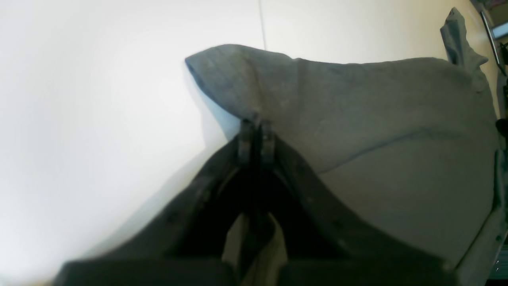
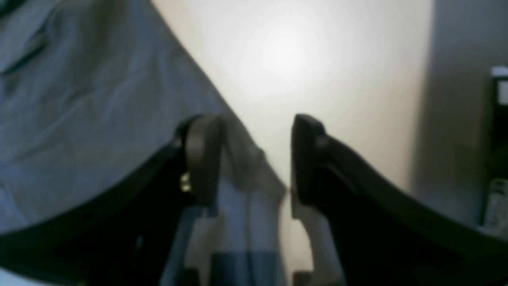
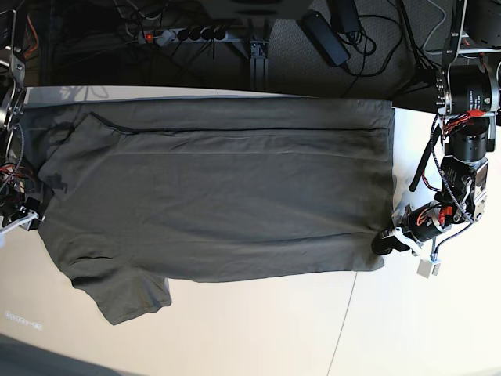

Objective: Fold the T-shirt properly
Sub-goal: 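Grasp the shirt edge near the sleeve with the right gripper, then lift the held edge with both grippers and fold it over the body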

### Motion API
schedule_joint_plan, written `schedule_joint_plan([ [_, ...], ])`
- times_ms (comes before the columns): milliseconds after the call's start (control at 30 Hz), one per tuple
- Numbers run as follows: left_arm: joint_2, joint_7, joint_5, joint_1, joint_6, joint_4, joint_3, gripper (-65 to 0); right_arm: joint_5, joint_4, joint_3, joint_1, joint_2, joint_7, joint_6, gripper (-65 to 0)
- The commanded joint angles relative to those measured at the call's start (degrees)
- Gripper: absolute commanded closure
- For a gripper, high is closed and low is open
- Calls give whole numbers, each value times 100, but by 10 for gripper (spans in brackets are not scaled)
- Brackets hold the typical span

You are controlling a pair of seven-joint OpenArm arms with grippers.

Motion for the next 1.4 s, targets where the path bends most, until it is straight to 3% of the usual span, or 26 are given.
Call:
schedule_joint_plan([
  [0, -87, 219, 286, -31, 56, 0, 11, 0, -50, 24, 0, 87, -50, -177, 264, -295],
  [233, -33, 188, 291, -63, 56, 0, 11, 0, -216, 26, -4, 87, -415, -197, 271, -295],
  [467, -17, 177, 293, -63, 56, 0, 11, 0, -258, 39, -378, -76, -450, -166, 278, -282],
  [533, -17, 175, 293, -63, 56, 0, 11, 0, -264, 39, -507, -101, -417, -103, 275, -217],
  [667, -17, 173, 293, -61, 56, 0, 11, 0, -284, 44, -610, -101, -328, 382, 275, 0],
  [933, -61, 184, 240, -94, 56, 2, 11, 0, -424, 417, -610, -101, -142, 570, 284, 0],
  [1100, -243, 769, -304, -90, 56, 127, 11, 0, -363, 737, -610, -103, 63, 529, 328, 0],
  [1367, -688, 2081, -1930, 345, 56, 1259, 11, 0, 551, 1239, -610, -286, 400, 55, 435, 0],
])
